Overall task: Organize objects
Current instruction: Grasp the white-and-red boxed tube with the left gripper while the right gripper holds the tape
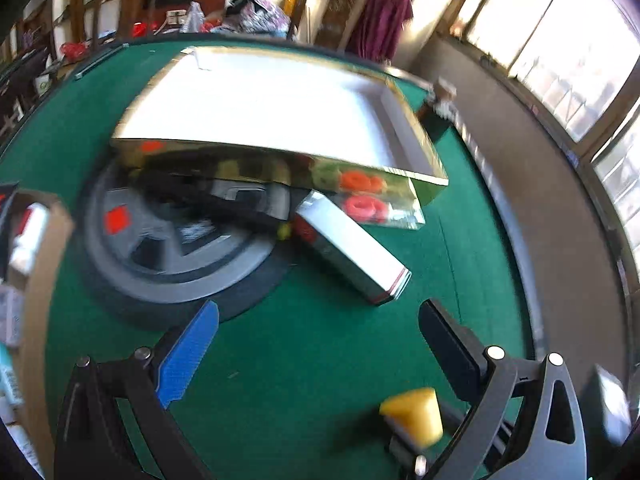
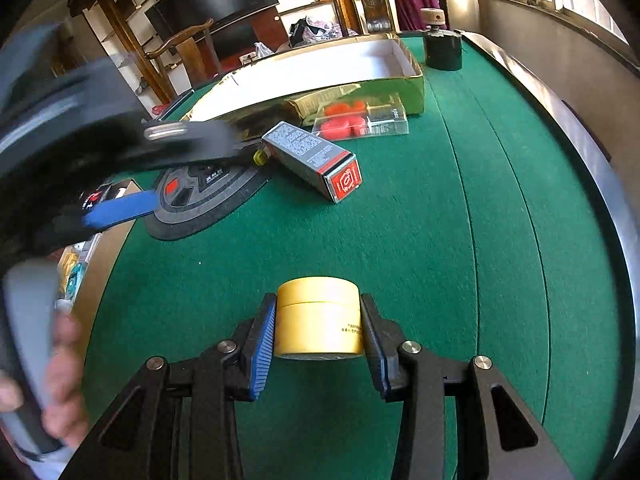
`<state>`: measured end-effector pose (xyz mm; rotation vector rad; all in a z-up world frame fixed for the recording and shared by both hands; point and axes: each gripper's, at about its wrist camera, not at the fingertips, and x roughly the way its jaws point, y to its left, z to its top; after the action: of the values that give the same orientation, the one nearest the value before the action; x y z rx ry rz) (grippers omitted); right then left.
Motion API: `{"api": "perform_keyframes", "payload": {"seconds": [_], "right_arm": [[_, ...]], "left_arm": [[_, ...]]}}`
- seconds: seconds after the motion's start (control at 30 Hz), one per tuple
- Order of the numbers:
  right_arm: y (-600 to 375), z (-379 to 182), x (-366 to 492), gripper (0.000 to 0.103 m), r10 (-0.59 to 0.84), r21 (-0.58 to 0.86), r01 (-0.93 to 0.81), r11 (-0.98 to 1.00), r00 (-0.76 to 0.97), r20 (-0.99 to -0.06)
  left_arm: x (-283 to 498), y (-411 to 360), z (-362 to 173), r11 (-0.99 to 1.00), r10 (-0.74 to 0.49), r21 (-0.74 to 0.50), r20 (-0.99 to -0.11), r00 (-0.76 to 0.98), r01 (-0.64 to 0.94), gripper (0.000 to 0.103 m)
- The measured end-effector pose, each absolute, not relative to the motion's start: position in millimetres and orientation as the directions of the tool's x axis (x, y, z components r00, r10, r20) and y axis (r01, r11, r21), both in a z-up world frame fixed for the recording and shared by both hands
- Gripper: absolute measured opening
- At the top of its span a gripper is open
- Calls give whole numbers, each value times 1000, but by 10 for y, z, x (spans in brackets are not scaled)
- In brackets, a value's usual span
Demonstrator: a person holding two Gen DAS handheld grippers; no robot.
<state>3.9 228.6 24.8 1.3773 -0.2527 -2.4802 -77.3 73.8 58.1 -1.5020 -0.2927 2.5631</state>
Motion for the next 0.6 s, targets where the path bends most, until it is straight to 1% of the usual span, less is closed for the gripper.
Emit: {"api": "perform_keyframes", "payload": {"seconds": [0.17, 0.27, 0.33, 0.37, 0.4, 0.43, 0.47, 0.5, 0.53, 0.57, 0.6], "right_arm": [[2424, 237, 43, 43, -371, 353, 132, -926, -489, -789], [2466, 230, 50, 43, -381, 372, 121, -920, -486, -786], [2492, 235, 46, 44, -358, 356, 101, -929, -496, -791], [2508, 231, 37, 44, -365, 367, 98, -925, -494, -789], [2522, 228, 30, 44, -372, 377, 93, -921, -492, -787], [2531, 226, 25, 44, -376, 384, 90, -919, -491, -786], [2542, 224, 20, 44, -380, 389, 88, -917, -490, -785], [2544, 222, 17, 44, -383, 394, 86, -915, -489, -784], [2548, 220, 12, 44, -386, 398, 84, -914, -488, -783], [2567, 217, -16, 44, -389, 402, 83, -912, -486, -783], [2567, 211, -9, 44, -390, 404, 82, -911, -486, -782]], "left_arm": [[-915, 1087, 405, -989, 143, -137, -873, -467, -47, 100], [-990, 1171, 288, -993, 119, -111, -888, -445, -43, 100], [-1013, 1185, 215, -993, 118, -105, -894, -432, -54, 99], [-972, 1208, 224, -993, 116, -90, -881, -458, -78, 89], [-955, 1230, 221, -993, 105, -70, -881, -462, -93, 84], [-928, 1243, 226, -994, 85, -40, -876, -474, -104, 73], [-891, 1208, 237, -993, 82, -32, -873, -481, -111, 60], [-859, 1160, 258, -992, 91, -38, -871, -483, -119, 52], [-834, 1107, 278, -991, 102, -48, -873, -477, -124, 36], [-821, 1020, 294, -989, 121, -69, -878, -463, -128, 24], [-804, 935, 305, -988, 141, -93, -884, -445, -127, 22]]}}
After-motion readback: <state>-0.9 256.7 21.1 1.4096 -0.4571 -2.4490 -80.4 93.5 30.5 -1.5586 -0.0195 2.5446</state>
